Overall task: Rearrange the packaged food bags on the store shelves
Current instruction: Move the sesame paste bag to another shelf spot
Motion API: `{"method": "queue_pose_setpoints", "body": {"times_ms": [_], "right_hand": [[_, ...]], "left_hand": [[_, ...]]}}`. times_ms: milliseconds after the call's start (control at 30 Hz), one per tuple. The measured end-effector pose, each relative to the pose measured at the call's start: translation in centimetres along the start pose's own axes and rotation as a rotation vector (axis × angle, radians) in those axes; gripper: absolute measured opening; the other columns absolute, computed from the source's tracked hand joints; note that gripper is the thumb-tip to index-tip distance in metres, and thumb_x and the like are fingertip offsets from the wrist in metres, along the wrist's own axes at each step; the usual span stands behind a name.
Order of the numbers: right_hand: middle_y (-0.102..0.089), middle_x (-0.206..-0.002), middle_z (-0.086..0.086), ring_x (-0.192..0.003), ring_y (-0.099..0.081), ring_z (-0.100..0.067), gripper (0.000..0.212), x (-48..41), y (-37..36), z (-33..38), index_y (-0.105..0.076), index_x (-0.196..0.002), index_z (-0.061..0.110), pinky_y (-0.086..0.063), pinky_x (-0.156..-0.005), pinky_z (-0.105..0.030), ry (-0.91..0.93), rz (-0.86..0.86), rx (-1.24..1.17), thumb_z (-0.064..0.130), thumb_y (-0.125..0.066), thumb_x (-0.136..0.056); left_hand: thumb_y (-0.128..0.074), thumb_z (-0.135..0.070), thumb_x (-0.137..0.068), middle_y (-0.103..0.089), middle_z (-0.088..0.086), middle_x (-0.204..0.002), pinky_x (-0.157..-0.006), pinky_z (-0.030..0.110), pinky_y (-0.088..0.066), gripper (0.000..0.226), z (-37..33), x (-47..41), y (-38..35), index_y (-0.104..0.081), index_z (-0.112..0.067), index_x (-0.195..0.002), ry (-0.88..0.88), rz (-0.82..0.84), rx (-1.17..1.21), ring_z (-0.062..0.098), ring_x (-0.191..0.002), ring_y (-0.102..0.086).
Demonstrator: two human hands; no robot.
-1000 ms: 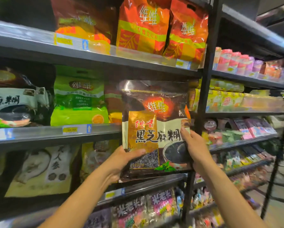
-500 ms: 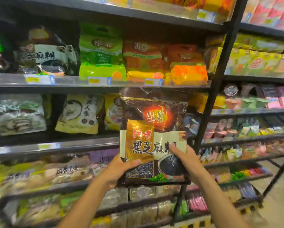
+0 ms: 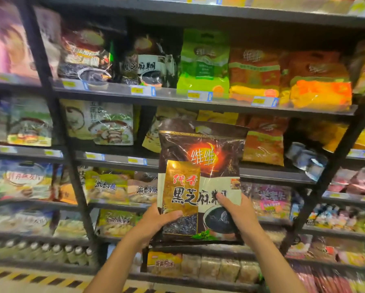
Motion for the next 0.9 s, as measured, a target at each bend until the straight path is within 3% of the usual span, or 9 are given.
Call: {"method": "queue_pose_setpoints", "body": {"times_ms": [167,267,333,433,567,700,833,900], "right_hand": [[-0.081,-0.090,0.008,-0.086,-0.077,-0.015,0.012,0.4,-6.8,-0.5,-0.075,-0.099,0.023,-0.061,-0.076,-0.034,-0.002,0.059,0.000,0.027,-0.079,-0.089],[-0.081,-0.095,0.009,-0.090,-0.077,-0.014,0.016,0.3,-10.9,-0.3,-0.074,-0.104,0.024,-0.062,-0.085,-0.040,-0.004,0.082,0.001,0.029,-0.079,-0.089],[-0.081,-0.098,0.008,-0.093,-0.076,-0.015,0.018,0.1,-13.7,0.2,-0.075,-0.105,0.024,-0.061,-0.088,-0.043,0.009,0.085,-0.002,0.028,-0.079,-0.089],[-0.081,-0.098,0.008,-0.093,-0.077,-0.014,0.017,-0.5,-17.6,1.3,-0.075,-0.105,0.024,-0.061,-0.088,-0.043,0.025,0.086,-0.016,0.026,-0.079,-0.089],[-0.081,-0.097,0.007,-0.092,-0.077,-0.016,0.019,-1.9,-21.6,3.6,-0.074,-0.106,0.023,-0.062,-0.087,-0.043,0.052,0.061,-0.033,0.027,-0.080,-0.088],[-0.081,-0.095,0.007,-0.093,-0.077,-0.018,0.016,-4.0,-23.9,7.0,-0.075,-0.102,0.023,-0.060,-0.087,-0.042,0.099,0.010,-0.036,0.026,-0.080,-0.087],[-0.081,-0.092,0.012,-0.091,-0.076,-0.014,0.013,-5.9,-25.1,11.2,-0.074,-0.100,0.024,-0.059,-0.081,-0.034,0.146,-0.019,-0.049,0.025,-0.079,-0.088],[-0.081,-0.094,0.010,-0.090,-0.076,-0.013,0.013,-7.0,-25.4,13.3,-0.074,-0.101,0.025,-0.058,-0.080,-0.033,0.171,-0.029,-0.057,0.027,-0.079,-0.089]], "left_hand": [[-0.088,-0.050,-0.076,-0.076,-0.009,-0.109,-0.088,0.026,-0.052,0.049,1.7,2.1,6.0,-0.062,-0.031,-0.113,0.001,-0.129,0.036,0.014,-0.108,-0.069],[-0.088,-0.075,-0.050,-0.077,-0.005,-0.116,-0.102,0.039,-0.052,0.090,1.8,2.8,10.2,-0.062,-0.029,-0.123,-0.013,-0.170,0.007,0.015,-0.112,-0.070],[-0.087,-0.081,-0.045,-0.077,-0.006,-0.117,-0.106,0.044,-0.052,0.101,1.8,3.0,13.3,-0.062,-0.028,-0.127,-0.031,-0.182,-0.013,0.016,-0.113,-0.071],[-0.088,-0.071,-0.060,-0.075,-0.007,-0.121,-0.105,0.040,-0.051,0.082,0.6,3.3,17.2,-0.060,-0.032,-0.126,-0.033,-0.192,-0.027,0.016,-0.116,-0.069],[-0.083,-0.044,-0.083,-0.071,-0.012,-0.113,-0.083,0.022,-0.048,0.041,-1.3,2.1,22.0,-0.058,-0.034,-0.114,-0.046,-0.205,-0.024,0.008,-0.107,-0.066],[-0.085,-0.054,-0.075,-0.076,-0.008,-0.114,-0.092,0.031,-0.053,0.056,-4.6,0.1,25.2,-0.062,-0.031,-0.122,-0.101,-0.184,-0.041,0.012,-0.108,-0.070],[-0.084,-0.055,-0.074,-0.078,-0.012,-0.113,-0.099,0.034,-0.052,0.058,-8.9,-1.8,27.3,-0.064,-0.033,-0.124,-0.175,-0.149,-0.044,0.011,-0.111,-0.071],[-0.083,-0.048,-0.080,-0.077,-0.012,-0.112,-0.096,0.029,-0.051,0.045,-11.2,-2.6,27.9,-0.064,-0.034,-0.118,-0.198,-0.135,-0.048,0.005,-0.106,-0.069]]}}
Point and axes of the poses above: each hand's wrist, its own x-axis away from the middle knuckle, its own y-axis out of the back of the hand, z = x × y, the point moved 7 cm from there along -x, towards the middle knuckle
